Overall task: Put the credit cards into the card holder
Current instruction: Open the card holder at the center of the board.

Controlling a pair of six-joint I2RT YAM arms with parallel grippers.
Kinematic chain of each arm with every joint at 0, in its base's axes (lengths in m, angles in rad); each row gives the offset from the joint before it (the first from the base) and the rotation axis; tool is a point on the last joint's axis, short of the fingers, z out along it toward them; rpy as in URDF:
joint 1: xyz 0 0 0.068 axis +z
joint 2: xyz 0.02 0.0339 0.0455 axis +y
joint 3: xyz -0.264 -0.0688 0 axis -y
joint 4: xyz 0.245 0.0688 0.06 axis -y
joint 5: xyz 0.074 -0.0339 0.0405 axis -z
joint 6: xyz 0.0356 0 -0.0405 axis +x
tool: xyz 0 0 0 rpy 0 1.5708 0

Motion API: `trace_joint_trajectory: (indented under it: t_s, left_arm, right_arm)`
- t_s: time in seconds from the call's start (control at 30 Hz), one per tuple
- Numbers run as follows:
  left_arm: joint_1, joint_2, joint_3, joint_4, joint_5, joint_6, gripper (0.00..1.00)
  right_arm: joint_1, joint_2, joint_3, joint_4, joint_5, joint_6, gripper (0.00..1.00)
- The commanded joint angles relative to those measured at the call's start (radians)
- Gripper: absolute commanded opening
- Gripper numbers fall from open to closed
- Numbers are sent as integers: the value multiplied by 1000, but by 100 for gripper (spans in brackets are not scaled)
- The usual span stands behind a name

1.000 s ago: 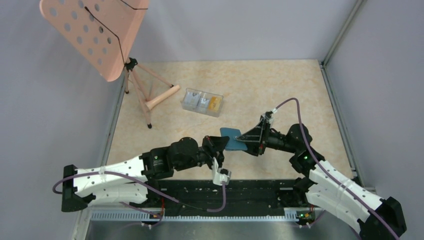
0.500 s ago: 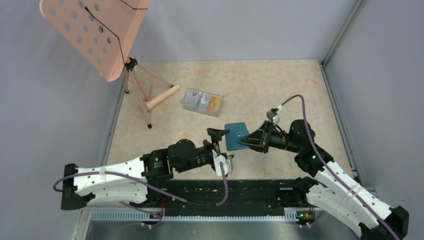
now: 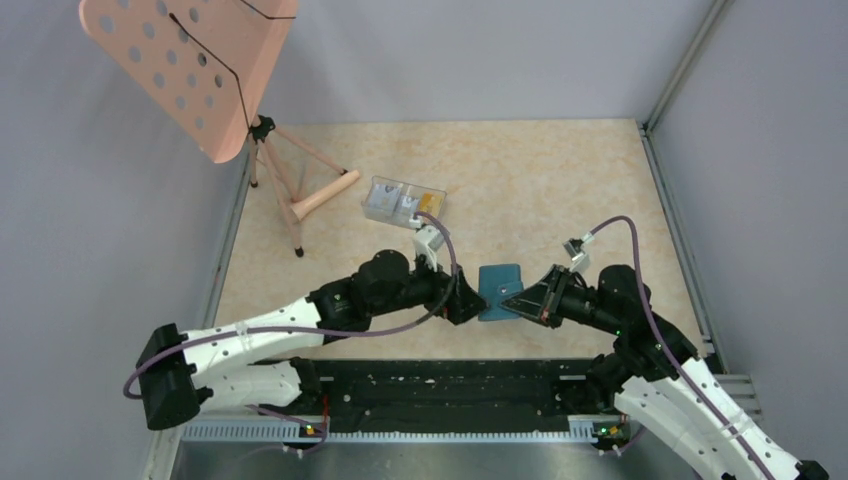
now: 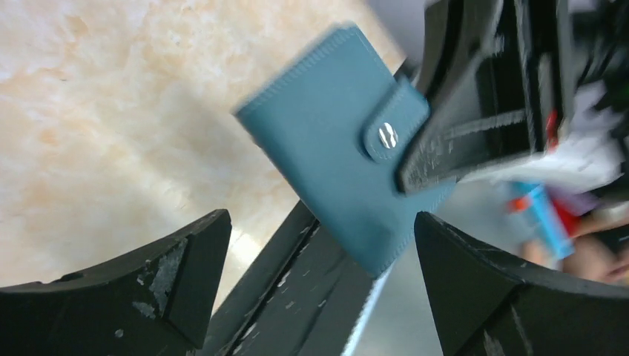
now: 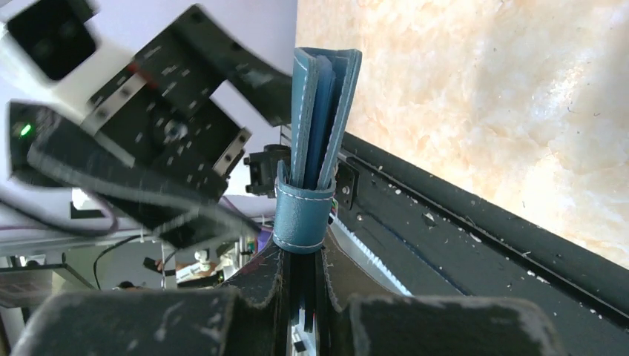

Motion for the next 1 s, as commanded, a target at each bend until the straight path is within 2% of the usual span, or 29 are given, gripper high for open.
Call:
trace_joint_trajectory:
  t_s: [0.0, 0.17, 0.33, 0.47, 0.6, 0.67, 0.73, 0.77, 0.8, 0.83, 0.9, 0.97]
  left_arm:
    - [128, -34, -173, 381, 312, -435, 99]
    - [238, -41, -283, 606, 403, -587, 99]
    - [248, 66, -250, 670, 514, -622, 93]
    - [247, 166, -211, 765, 632, -661, 83]
    - [239, 255, -192, 913, 701, -738, 52]
    - [239, 282, -205, 987, 707, -781, 29]
    - [239, 290, -204, 996, 704, -786, 3]
    - [239, 289, -203, 986, 700, -782, 0]
    - [239, 283, -202, 971, 694, -773, 0]
    - [239, 270, -201, 943, 687, -754, 0]
    - [239, 229, -178, 802, 661, -673, 0]
    - [232, 173, -109, 432, 585, -517, 0]
  right_arm:
    - [2, -51, -23, -11, 28, -22, 0]
    - [2, -80, -45, 51, -6, -3, 0]
    - [2, -79, -67, 149, -45, 31, 0]
    - [3, -80, -108, 262, -72, 100, 0]
    - [2, -79, -115, 300, -64, 124, 0]
    - [2, -73, -113, 300, -59, 124, 0]
    - [2, -68, -107, 281, -53, 117, 0]
    - [2, -66, -102, 255, -46, 108, 0]
    - [2, -65, -91, 228, -36, 93, 2]
    - [2, -63, -74, 188, -19, 68, 11]
    - [1, -54, -25, 71, 23, 13, 37]
    - [3, -30, 50, -32, 66, -55, 57]
